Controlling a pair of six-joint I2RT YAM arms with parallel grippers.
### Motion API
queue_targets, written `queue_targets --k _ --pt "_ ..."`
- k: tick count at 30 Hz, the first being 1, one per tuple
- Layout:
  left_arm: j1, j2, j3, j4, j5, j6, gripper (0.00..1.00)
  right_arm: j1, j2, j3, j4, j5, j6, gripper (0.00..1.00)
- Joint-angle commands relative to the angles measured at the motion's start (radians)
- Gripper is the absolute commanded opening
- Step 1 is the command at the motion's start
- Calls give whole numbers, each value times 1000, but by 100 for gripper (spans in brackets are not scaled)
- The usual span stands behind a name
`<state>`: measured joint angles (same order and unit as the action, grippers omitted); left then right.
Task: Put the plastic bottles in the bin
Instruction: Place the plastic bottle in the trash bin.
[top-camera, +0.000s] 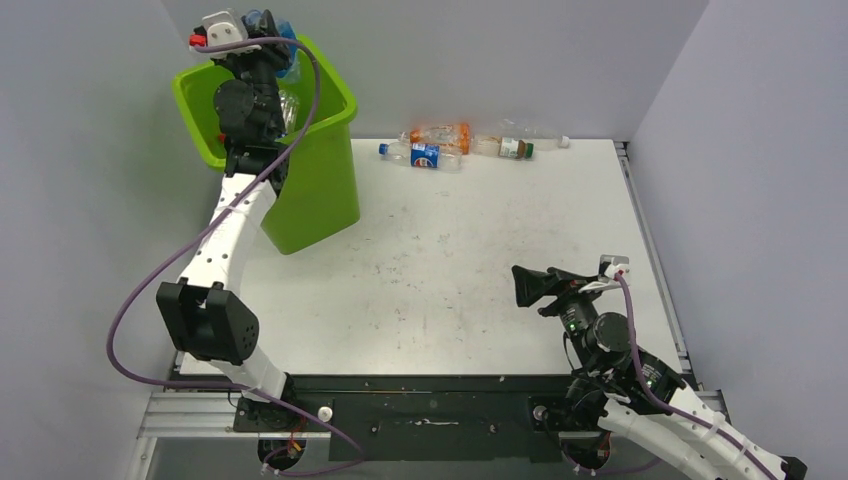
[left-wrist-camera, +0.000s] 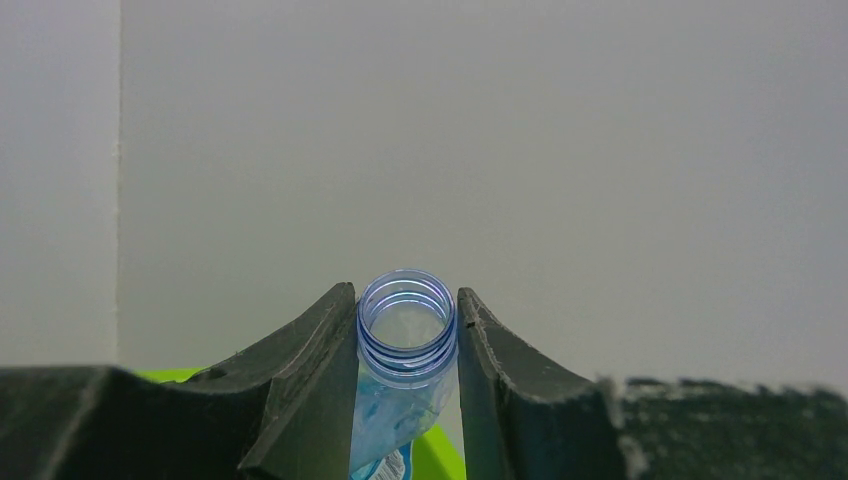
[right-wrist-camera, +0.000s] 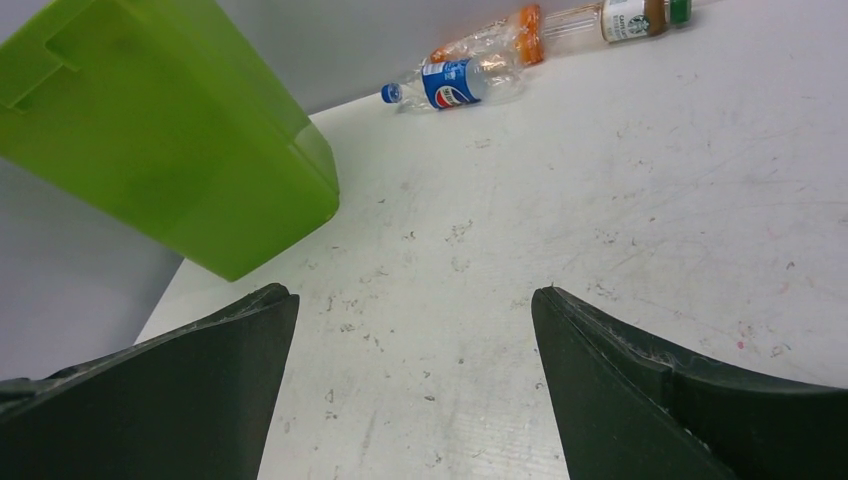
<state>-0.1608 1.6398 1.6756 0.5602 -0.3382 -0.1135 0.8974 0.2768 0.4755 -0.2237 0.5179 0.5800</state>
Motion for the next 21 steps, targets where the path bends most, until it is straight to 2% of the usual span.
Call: queue_targets --k 1,3,4,9,12,14,17,19,21 --pt "7 -12 81 -13 34 -38 47 3 2 40 -20 -20 -29 90" --pt "6 -32 82 -43 43 -57 90 4 -1 47 -26 -48 -28 90" --pt "5 -46 82 -49 43 -64 98 5 1 53 -33 -52 -28 90" --pt "-32 -168 61 -27 25 -69 96 4 26 100 -68 -29 -43 90" --pt "-124 -273 39 -42 62 -15 96 4 75 140 -63 -10 -63 90" --pt "-196 -345 10 -95 135 0 96 3 133 172 -61 30 -68 90" --pt "-299 -445 -39 -276 282 -30 96 4 259 234 -57 98 -49 90" --pt "-402 -499 -119 -365 274 0 96 3 340 271 -36 124 -35 90" --pt "-515 -547 -251 -429 236 100 96 2 409 306 6 117 -23 90"
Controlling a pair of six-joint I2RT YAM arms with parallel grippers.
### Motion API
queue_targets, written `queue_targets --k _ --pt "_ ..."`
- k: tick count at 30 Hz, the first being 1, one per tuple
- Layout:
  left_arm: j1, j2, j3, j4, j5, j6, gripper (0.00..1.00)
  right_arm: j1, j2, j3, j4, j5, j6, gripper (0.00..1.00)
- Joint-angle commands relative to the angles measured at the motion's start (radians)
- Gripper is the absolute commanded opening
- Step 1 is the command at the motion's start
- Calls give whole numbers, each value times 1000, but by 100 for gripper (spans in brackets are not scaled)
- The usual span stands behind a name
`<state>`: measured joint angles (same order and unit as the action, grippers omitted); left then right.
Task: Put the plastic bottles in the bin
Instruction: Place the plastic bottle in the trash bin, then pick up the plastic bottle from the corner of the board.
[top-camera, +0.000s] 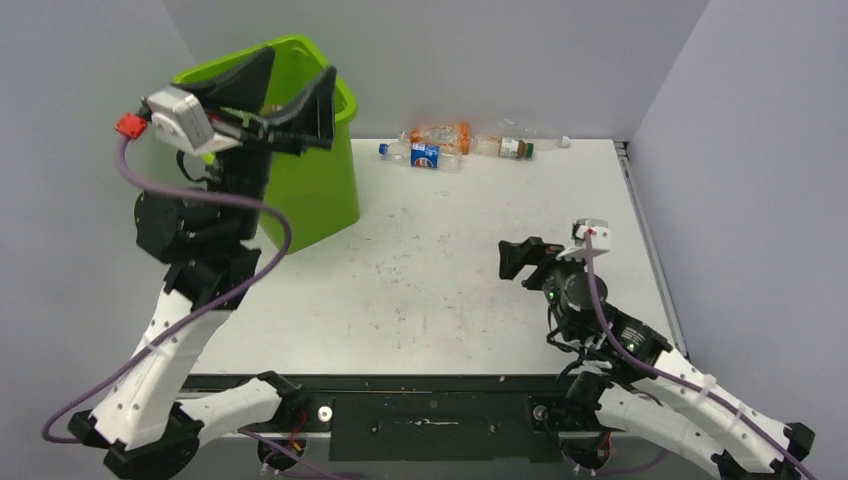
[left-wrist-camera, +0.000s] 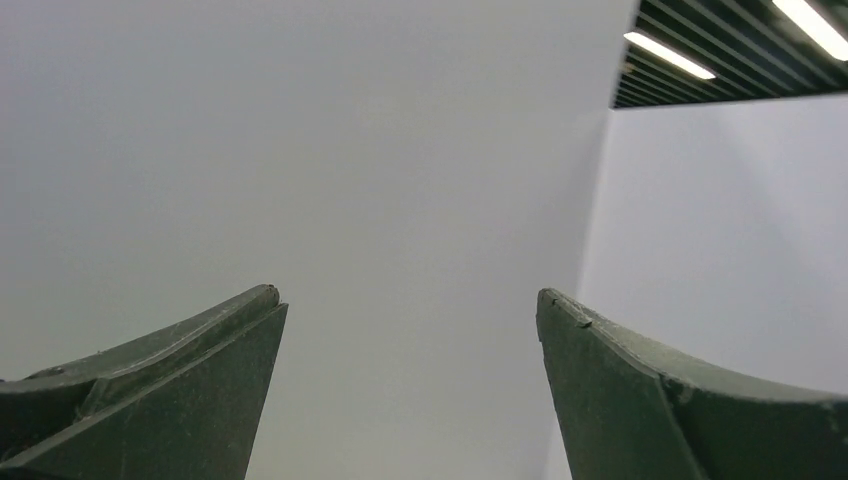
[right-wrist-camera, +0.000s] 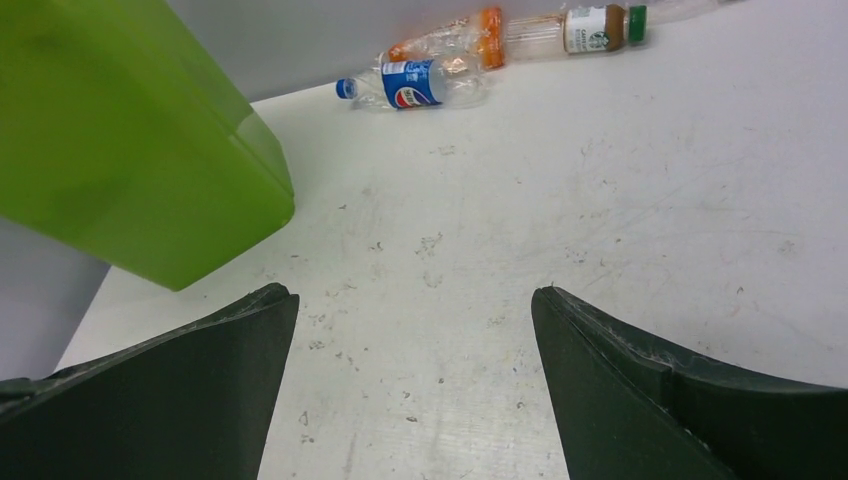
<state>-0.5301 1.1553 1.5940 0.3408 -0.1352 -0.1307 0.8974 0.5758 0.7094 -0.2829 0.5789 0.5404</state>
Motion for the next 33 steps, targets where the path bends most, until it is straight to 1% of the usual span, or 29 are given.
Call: queue_targets --k 1,2,3,5,7,10,13,15,18,22,25,28,31,33 --pt "-195 -88 -223 -240 0 148 96 1 139 85 95 52 21 90" --pt "-237 -110 -274 -266 -20 163 96 0 163 93 127 58 27 90" --pt "-256 -133 -324 -294 -24 157 96 -2 190 103 169 79 33 90" --pt "-279 -175 -425 -324 -7 99 96 -15 248 118 227 129 41 90" --pt "-303 -218 -539 -322 22 57 96 -74 341 152 252 111 53 90" --pt "-344 -266 -673 -318 24 31 96 -279 466 180 272 -93 194 90" --pt "-355 -304 -742 -339 10 3 96 -499 559 121 405 -314 421 90" --pt "-357 -335 -790 -339 -11 -7 96 -612 616 74 527 -373 506 91" --pt "-360 -381 -861 -298 -52 -13 96 -704 735 103 614 -368 556 91" --pt "-370 -407 -924 -256 -99 -19 96 -786 936 218 679 -401 594 91" --pt "-373 -396 -932 -257 -123 -24 96 -833 1096 332 708 -414 614 91" --pt "-380 -378 -928 -268 -132 -22 96 -879 1275 446 739 -476 669 92" --pt "-383 -356 -924 -278 -141 -14 96 -891 1428 555 782 -524 707 94" --pt "-384 -340 -923 -283 -145 -10 96 -884 1516 632 795 -542 697 94"
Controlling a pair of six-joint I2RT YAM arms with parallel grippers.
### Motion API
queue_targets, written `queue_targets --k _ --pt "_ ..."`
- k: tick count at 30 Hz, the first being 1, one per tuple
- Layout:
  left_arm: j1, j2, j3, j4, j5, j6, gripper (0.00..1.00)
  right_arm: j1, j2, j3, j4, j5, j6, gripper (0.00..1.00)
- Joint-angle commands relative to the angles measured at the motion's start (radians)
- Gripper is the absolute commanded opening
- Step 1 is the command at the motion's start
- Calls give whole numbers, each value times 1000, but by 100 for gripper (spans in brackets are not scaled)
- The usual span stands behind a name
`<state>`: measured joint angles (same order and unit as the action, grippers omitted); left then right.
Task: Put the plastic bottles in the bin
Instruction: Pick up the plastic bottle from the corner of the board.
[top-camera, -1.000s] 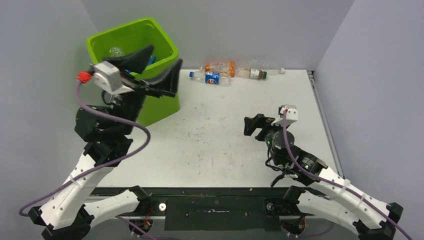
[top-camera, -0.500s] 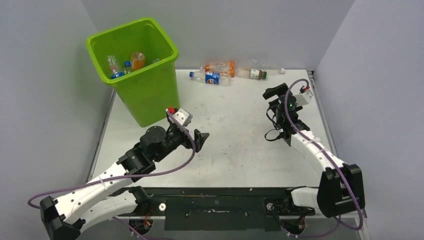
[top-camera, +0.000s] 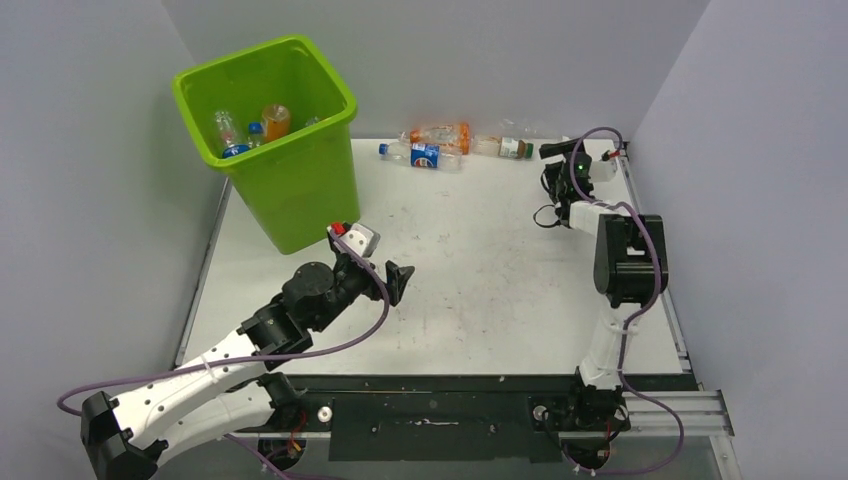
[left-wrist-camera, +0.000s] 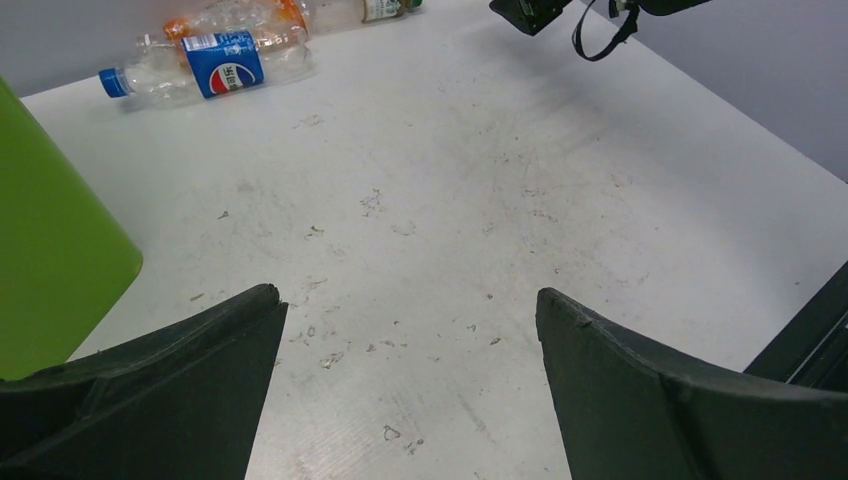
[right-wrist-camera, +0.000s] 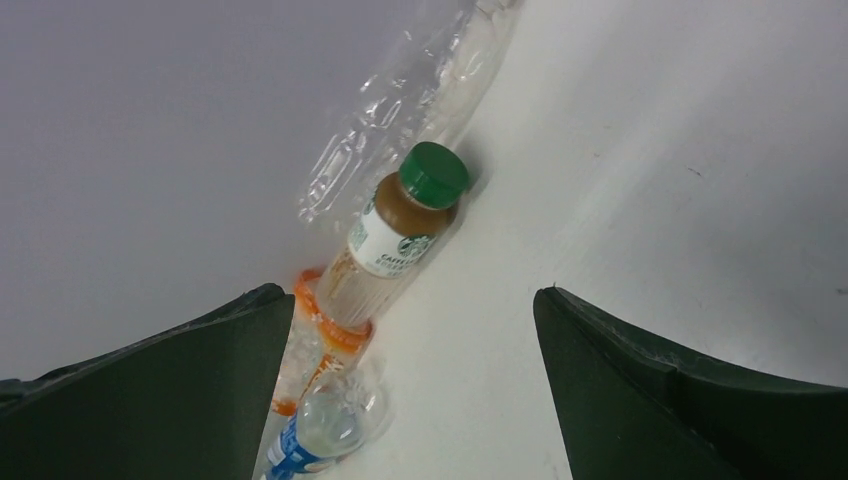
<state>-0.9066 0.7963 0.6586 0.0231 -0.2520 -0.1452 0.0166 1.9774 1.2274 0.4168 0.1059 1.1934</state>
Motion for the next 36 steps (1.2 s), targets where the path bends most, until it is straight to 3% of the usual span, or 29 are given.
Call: queue_targets --k 1,5,11,16,24,29,36 --pt "-9 28 14 33 -28 8 96 2 151 153 89 -72 37 94" --pt "-9 65 23 24 -21 9 96 15 260 286 48 -76 31 95" --pt "-10 93 32 18 -26 14 96 27 331 358 32 -45 -24 97" --pt "-11 104 31 18 -23 19 96 40 358 397 36 -14 -244 97" --pt "-12 122 30 14 -30 34 96 18 455 482 141 -208 -531 92" --pt "-15 141 34 11 -33 45 96 -5 526 580 147 -311 -564 92" --pt "-17 151 35 12 -38 52 96 -8 549 587 219 -356 -569 92"
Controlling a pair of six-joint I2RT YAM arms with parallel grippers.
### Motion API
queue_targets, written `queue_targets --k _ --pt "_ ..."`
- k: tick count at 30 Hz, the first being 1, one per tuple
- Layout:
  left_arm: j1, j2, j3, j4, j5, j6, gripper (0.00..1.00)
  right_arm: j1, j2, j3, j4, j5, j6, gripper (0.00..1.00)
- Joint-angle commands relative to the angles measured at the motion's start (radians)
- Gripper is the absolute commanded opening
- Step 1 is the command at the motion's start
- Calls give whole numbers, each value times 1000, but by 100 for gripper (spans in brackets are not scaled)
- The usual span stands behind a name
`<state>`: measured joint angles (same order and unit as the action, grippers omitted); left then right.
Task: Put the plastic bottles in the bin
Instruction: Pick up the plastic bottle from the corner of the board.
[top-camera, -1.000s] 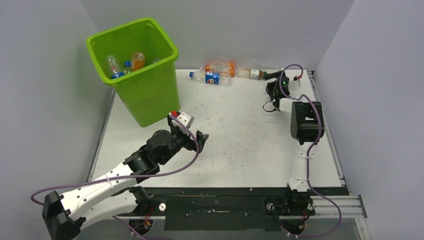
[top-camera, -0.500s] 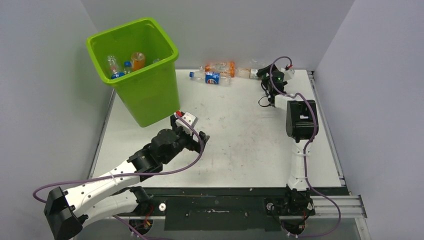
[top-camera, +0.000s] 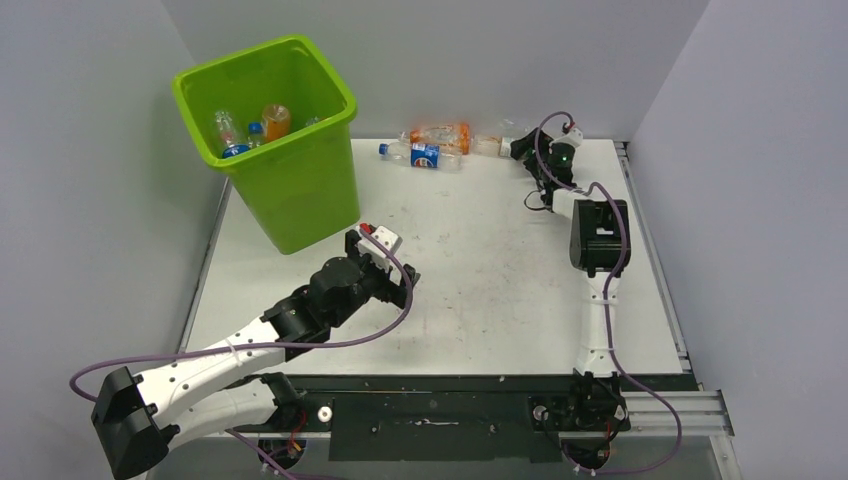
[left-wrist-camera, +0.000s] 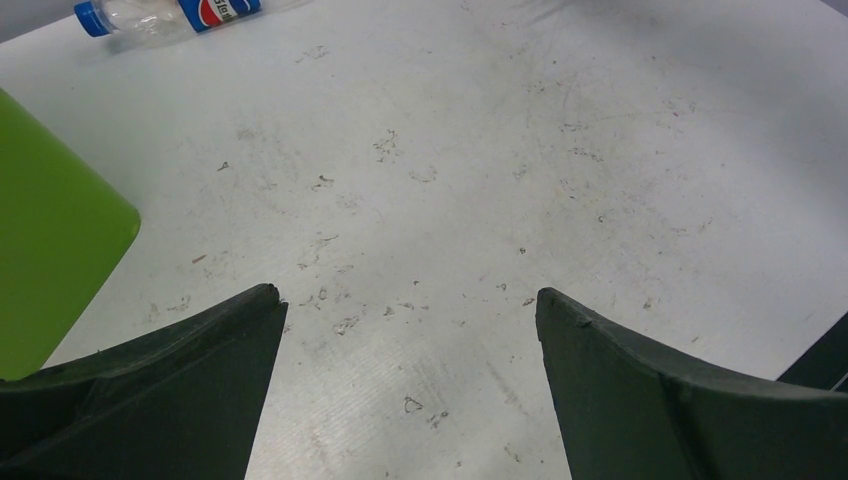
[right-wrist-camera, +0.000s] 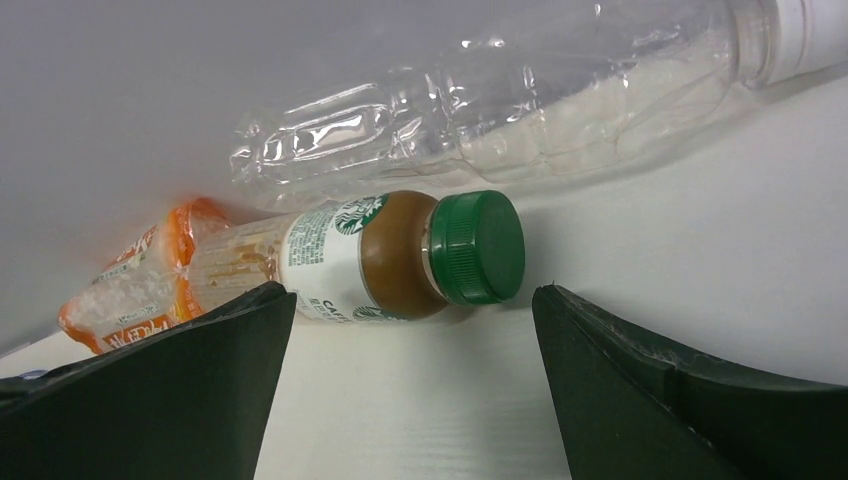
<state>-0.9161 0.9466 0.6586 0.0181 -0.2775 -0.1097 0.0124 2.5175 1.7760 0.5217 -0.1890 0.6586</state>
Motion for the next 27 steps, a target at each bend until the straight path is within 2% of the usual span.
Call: queue_targets --k 1,12,23,27 --pt "-7 1 35 16 -12 16 96 -2 9 35 128 -66 -34 93" --pt "-15 -1 38 9 -17 19 96 38 6 20 175 -124 -25 95" --pt "-38 -33 41 1 -11 11 96 114 -166 -215 259 -191 -16 96" --pt "-62 -41 40 -6 -27 17 96 128 -281 -321 268 -155 -70 96"
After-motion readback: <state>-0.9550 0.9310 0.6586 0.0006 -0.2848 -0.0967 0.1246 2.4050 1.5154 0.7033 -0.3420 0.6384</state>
